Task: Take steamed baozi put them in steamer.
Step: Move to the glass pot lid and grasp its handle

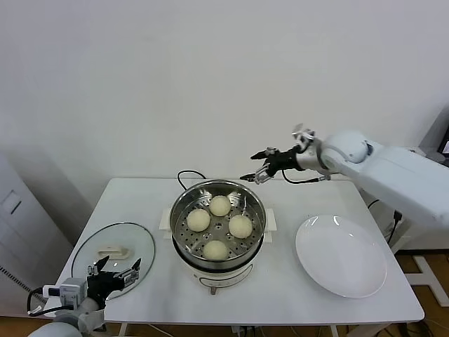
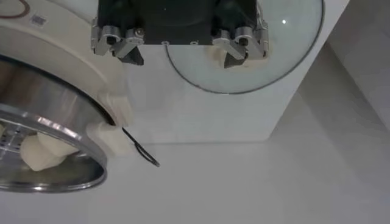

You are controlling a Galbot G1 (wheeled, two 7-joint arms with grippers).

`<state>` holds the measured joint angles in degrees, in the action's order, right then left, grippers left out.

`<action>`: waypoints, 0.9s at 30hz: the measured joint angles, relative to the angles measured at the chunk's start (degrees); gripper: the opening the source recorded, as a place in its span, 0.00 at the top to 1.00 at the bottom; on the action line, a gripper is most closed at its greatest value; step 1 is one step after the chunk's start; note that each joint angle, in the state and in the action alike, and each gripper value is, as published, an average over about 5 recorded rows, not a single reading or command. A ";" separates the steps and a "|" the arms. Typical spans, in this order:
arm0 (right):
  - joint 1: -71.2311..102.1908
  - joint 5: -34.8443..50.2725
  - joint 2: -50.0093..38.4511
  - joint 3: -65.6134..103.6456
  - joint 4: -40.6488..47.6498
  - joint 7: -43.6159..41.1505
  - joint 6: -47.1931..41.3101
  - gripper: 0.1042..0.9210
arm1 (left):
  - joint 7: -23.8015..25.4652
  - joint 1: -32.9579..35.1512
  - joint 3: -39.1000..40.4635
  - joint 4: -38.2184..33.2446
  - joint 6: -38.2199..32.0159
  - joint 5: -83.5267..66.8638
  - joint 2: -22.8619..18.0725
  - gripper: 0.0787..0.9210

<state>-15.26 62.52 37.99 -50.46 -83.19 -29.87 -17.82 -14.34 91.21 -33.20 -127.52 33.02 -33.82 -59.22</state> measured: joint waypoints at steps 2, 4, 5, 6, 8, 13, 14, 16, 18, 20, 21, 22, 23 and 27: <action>5.03 -0.26 -1.25 5.40 -0.55 1.49 2.53 0.12 | 0.08 -0.06 0.03 -0.18 -0.15 -0.02 -0.13 0.12; 10.44 -0.87 -2.13 11.13 -1.13 2.88 4.91 0.12 | 0.22 -0.13 0.02 -0.35 -0.34 -0.03 -0.18 0.12; 13.28 -1.29 -2.48 14.10 -1.41 3.59 6.05 0.12 | 0.31 -0.16 -0.01 -0.42 -0.45 -0.04 -0.22 0.12; 16.16 -1.75 -2.77 17.07 -1.67 4.34 7.17 0.12 | 0.43 -0.15 -0.08 -0.47 -0.59 -0.05 -0.28 0.12; 21.83 -2.75 -3.15 22.75 -2.09 5.87 9.34 0.12 | 0.66 -0.07 -0.29 -0.52 -0.87 -0.05 -0.47 0.12; 35.21 -5.51 -2.84 36.05 -3.31 9.78 13.89 0.12 | 1.12 0.28 -0.98 -0.92 -1.60 0.05 -1.05 0.12; 37.71 -6.15 -2.53 38.59 -3.63 10.56 14.54 0.12 | 1.20 0.31 -1.07 -1.02 -1.73 0.13 -1.17 0.12; 42.50 -7.57 -1.67 43.50 -4.25 12.07 15.60 0.12 | 1.35 0.34 -1.18 -1.26 -1.99 0.37 -1.46 0.12; 47.16 -9.23 -0.44 48.35 -4.87 13.50 16.45 0.12 | 1.52 0.43 -1.26 -1.51 -2.25 0.68 -1.74 0.12; 51.64 -11.06 1.06 53.06 -5.49 14.70 17.13 0.12 | 1.72 0.56 -1.39 -1.67 -2.53 1.06 -1.95 0.12; 53.86 -12.04 1.91 55.40 -5.80 15.20 17.45 0.12 | 1.83 0.61 -1.47 -1.71 -2.69 1.26 -2.04 0.12; 56.00 -13.04 2.80 57.65 -6.09 15.59 17.78 0.12 | 1.94 0.65 -1.57 -1.72 -2.84 1.48 -2.13 0.12; 58.15 -14.06 3.76 59.89 -6.38 15.91 18.11 0.12 | 2.05 0.67 -1.66 -1.70 -3.02 1.71 -2.23 0.12; 66.09 -18.04 7.86 68.03 -7.53 16.59 19.34 0.12 | 2.56 0.84 -1.95 -1.60 -3.71 2.89 -2.63 0.12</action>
<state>50.83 44.48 45.85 17.57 -90.72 -13.28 1.52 -11.78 92.05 -35.15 -129.12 29.31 -30.92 -61.85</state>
